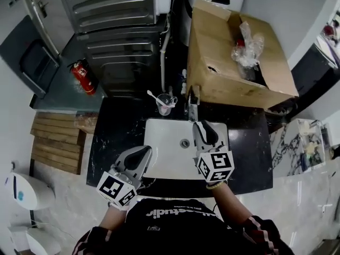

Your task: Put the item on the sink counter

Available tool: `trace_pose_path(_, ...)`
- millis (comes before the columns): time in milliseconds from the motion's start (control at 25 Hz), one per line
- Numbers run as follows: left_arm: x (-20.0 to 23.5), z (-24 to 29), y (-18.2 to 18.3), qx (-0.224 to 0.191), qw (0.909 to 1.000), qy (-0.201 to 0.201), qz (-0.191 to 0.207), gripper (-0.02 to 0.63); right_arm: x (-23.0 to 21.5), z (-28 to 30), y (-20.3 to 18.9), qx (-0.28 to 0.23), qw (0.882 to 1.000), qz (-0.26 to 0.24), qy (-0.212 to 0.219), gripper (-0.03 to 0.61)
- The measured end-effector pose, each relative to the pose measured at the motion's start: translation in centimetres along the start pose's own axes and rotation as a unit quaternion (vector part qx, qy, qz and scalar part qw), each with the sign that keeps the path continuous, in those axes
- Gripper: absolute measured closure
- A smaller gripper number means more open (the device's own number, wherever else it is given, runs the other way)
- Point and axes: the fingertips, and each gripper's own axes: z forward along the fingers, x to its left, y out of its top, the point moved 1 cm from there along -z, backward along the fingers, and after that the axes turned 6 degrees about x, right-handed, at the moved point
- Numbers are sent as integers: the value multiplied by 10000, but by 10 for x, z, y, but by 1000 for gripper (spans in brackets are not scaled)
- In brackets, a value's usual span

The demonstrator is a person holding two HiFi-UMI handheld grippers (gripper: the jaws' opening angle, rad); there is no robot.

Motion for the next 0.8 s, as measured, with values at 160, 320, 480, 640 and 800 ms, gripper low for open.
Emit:
trace_pose_path(160, -38, 11, 14, -92, 9995, -261, 139, 598, -7, -58, 30, -426, 9991, -10, -45, 475)
trace_pose_path(320, -74, 21, 27, -192, 9983, -478, 268, 598, -12, -105, 47, -718, 9974, 1, 37, 508)
trace_pose_path(480, -99, 25, 36, -320, 9971, -589, 352, 598, -11, -139, 54, -866, 9962, -54, 81, 530)
trace_pose_path(640, -119, 24, 38, -403, 9967, -639, 279, 598, -9, -166, 47, -852, 9963, -84, 113, 541)
trace_pose_path(800, -136, 21, 31, -366, 9967, -683, 260, 598, -4, -181, 39, -764, 9968, -168, 166, 541)
